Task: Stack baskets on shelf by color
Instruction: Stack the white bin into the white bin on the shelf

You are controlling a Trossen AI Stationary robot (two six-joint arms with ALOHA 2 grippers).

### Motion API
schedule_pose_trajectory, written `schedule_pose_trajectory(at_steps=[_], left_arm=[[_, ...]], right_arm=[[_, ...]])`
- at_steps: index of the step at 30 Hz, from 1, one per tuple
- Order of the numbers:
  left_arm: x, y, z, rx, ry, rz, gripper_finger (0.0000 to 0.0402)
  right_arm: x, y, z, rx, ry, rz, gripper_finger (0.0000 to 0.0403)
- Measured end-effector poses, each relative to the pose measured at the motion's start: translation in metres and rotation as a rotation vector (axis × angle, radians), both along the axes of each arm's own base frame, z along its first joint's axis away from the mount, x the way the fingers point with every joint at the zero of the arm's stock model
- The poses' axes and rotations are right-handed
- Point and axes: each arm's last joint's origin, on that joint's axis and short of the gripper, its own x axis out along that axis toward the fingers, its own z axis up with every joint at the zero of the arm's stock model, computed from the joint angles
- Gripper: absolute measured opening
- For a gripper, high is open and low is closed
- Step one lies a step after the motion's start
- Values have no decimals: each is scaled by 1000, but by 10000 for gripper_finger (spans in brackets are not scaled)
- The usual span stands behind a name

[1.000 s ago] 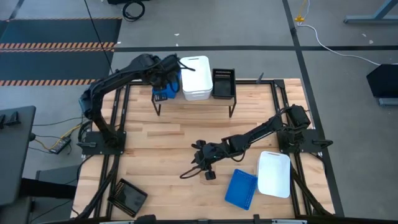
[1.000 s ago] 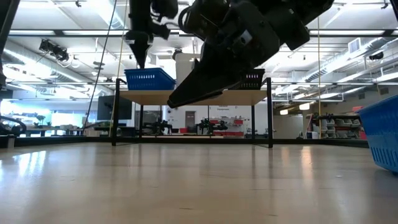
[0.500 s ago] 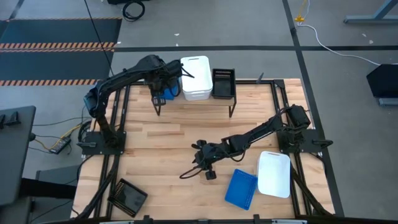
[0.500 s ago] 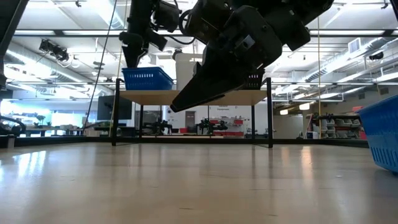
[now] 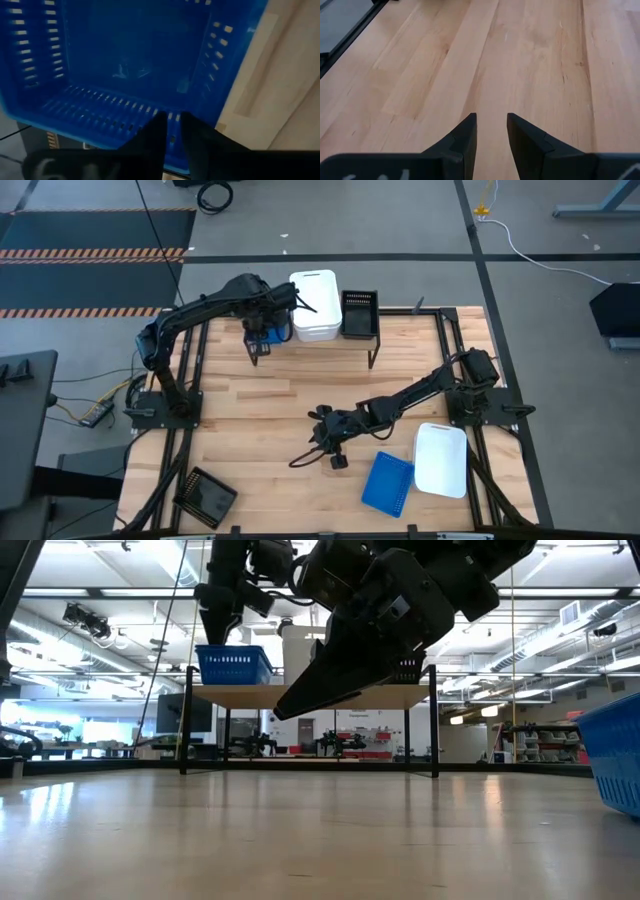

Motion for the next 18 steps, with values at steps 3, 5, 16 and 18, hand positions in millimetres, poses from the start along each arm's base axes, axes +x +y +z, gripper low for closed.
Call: schedule_pose_trajectory(at_steps=[3, 5, 16, 18], left_arm=[[-1, 3, 0, 30, 16, 4, 57], [-2, 3, 0, 44, 24, 4, 54], [-4, -9, 54, 175, -153, -2, 52], [-6, -17, 70, 197, -233, 34, 52]], right_arm=[[0, 0, 0, 0, 0, 0, 114], [0, 0, 0, 0, 0, 0, 114], [0, 0, 0, -4, -5, 3, 114], [0, 0, 0, -6, -6, 5, 114]])
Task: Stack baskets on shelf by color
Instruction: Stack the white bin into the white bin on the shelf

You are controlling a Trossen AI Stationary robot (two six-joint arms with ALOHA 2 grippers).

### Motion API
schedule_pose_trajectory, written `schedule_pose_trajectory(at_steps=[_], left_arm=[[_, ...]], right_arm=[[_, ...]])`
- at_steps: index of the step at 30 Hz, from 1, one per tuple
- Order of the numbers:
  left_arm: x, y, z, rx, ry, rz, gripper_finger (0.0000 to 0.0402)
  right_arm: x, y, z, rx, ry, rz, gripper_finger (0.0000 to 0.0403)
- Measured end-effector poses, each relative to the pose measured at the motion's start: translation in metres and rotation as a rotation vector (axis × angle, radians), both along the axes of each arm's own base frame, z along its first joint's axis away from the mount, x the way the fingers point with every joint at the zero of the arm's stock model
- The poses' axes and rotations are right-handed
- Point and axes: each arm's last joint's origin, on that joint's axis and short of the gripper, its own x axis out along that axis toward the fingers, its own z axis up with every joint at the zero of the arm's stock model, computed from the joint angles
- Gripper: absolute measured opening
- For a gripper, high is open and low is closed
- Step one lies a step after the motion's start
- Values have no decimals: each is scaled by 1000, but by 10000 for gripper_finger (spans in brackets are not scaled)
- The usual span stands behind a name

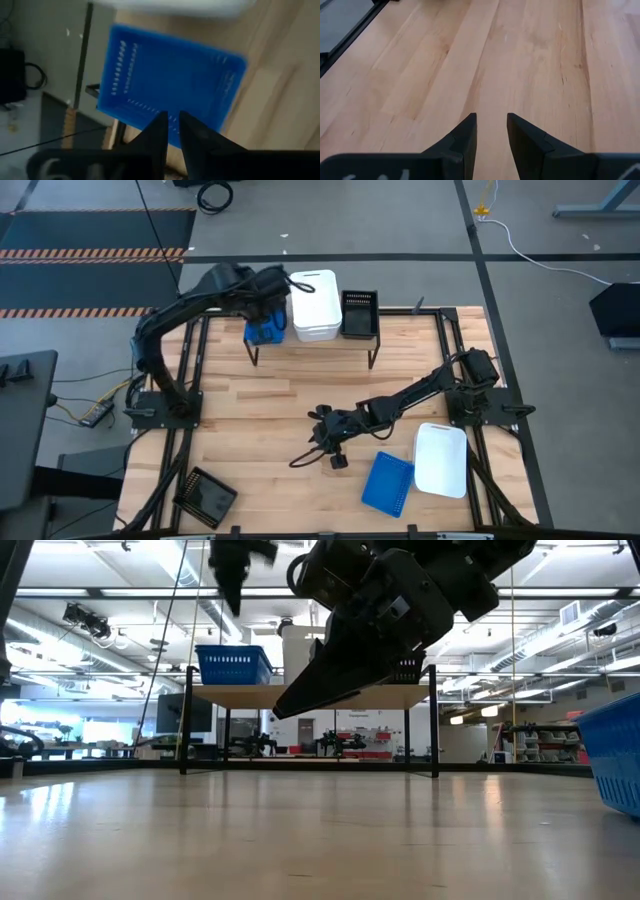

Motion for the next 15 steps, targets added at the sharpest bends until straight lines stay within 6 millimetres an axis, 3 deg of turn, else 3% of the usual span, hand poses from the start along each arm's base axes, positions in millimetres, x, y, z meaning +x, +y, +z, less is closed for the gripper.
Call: schedule_pose_trajectory(at_steps=[3, 7, 15], left_arm=[[-4, -15, 16, -42, -127, 48, 52], [-4, -40, 23, -191, -248, 77, 59], [12, -112, -6, -370, -168, 9, 77]], right_arm=[[0, 0, 0, -12, -2, 10, 114], [0, 0, 0, -22, -3, 23, 114], [-1, 0, -1, -27, 7, 52, 114]])
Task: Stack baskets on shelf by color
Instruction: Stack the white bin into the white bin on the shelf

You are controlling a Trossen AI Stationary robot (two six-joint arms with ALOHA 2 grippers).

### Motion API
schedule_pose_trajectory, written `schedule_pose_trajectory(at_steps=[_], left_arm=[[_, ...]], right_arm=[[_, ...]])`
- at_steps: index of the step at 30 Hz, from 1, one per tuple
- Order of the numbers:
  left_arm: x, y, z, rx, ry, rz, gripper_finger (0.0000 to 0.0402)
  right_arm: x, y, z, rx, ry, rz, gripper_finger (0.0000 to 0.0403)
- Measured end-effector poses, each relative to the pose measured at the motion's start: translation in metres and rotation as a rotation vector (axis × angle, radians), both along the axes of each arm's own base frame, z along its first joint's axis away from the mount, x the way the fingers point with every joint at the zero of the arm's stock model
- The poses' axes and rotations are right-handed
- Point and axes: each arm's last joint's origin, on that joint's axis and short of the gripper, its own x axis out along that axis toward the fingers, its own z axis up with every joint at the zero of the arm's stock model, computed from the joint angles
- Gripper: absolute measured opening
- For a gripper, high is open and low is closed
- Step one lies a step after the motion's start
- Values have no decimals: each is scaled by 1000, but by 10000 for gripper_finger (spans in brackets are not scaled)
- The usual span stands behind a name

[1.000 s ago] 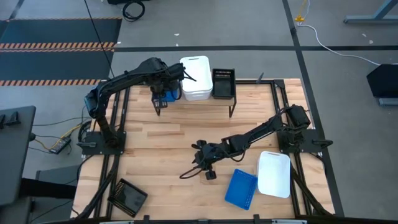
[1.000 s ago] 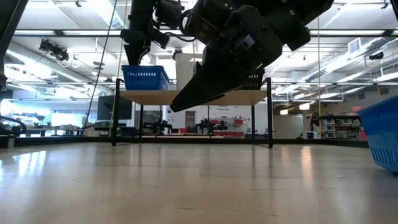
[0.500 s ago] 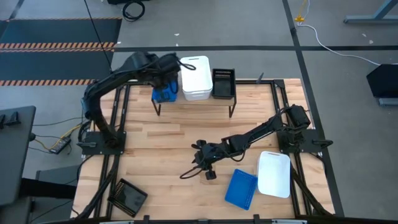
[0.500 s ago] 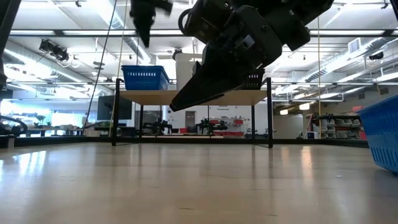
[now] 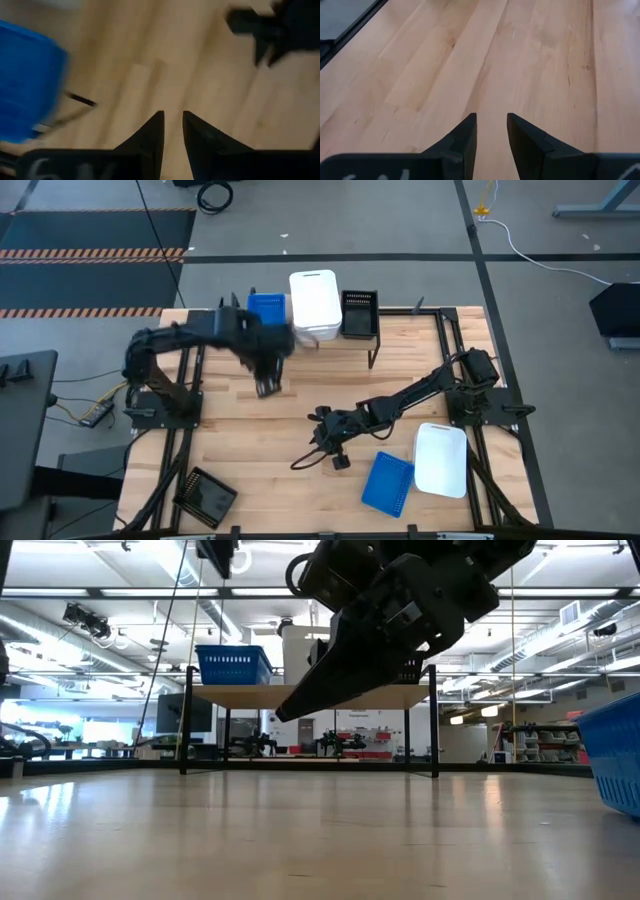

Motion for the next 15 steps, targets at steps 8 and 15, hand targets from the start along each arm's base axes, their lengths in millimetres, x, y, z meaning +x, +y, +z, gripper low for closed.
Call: schedule_pose_trajectory(at_steps=[8, 15], left_arm=[[-7, -92, -54, -157, 223, 69, 68], [-15, -164, -80, -211, 135, 105, 68]], right_arm=[[-2, -1, -3, 3, 44, 23, 114], [-4, 1, -4, 50, 69, 61, 114]])
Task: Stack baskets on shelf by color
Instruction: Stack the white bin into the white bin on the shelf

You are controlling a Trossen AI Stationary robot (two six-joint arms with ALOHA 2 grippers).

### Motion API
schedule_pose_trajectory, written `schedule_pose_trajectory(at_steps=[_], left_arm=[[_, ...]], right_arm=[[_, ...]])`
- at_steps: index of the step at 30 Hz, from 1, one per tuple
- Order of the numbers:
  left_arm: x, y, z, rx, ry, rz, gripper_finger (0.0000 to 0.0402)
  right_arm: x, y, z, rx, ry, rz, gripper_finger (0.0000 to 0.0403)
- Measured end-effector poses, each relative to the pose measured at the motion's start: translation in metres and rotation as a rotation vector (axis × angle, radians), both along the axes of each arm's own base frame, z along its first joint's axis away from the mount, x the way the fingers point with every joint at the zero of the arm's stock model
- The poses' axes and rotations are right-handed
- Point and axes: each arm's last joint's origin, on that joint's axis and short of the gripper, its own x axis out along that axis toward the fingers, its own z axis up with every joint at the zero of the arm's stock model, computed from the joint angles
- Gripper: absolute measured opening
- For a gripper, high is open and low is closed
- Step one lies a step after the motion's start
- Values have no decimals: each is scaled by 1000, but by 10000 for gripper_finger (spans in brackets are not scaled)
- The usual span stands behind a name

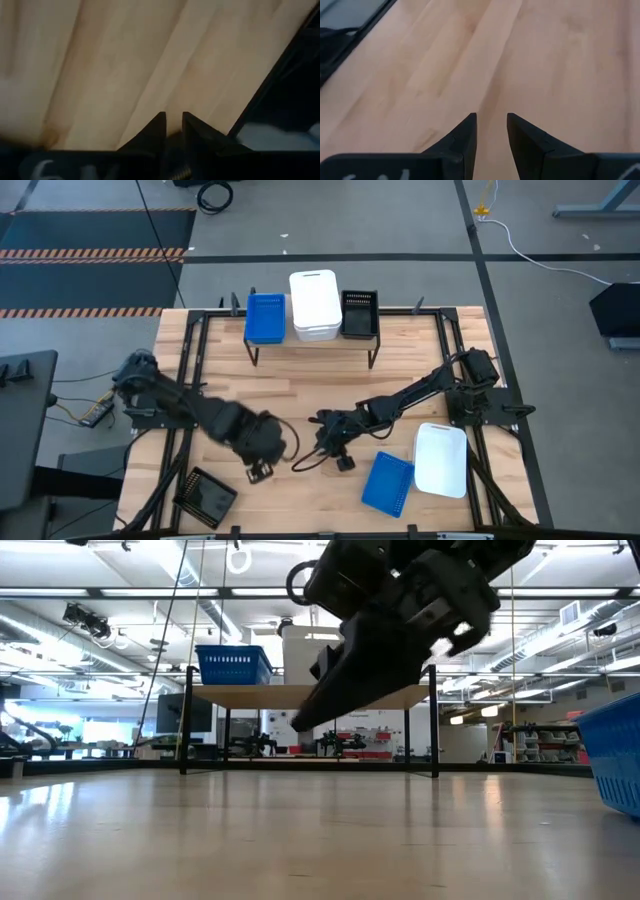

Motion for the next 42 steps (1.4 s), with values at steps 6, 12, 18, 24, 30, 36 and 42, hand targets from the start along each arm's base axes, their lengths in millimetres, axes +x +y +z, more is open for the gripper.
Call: schedule_pose_trajectory(at_steps=[6, 12, 18, 24, 30, 36, 42], left_arm=[[1, -26, -6, 184, -264, 18, 58], [-5, -40, -20, 213, -328, 57, 51], [-12, -50, -42, 201, -323, 76, 50], [-11, -52, -63, 188, -367, 85, 50], [-9, -51, -75, 175, -382, 93, 50], [-8, -52, -75, 157, -394, 118, 50], [-11, -56, -75, 155, -396, 98, 48]], right_arm=[[-12, 3, -5, 9, 188, 36, 114], [-28, 8, -2, -32, 422, -13, 114], [-40, 14, 25, -52, 534, -40, 114], [-64, 14, 90, -111, 514, -101, 114], [-111, 12, 128, -102, 603, -217, 114], [-152, 20, 119, -103, 682, -353, 114], [-184, 42, 92, -38, 793, -426, 114]])
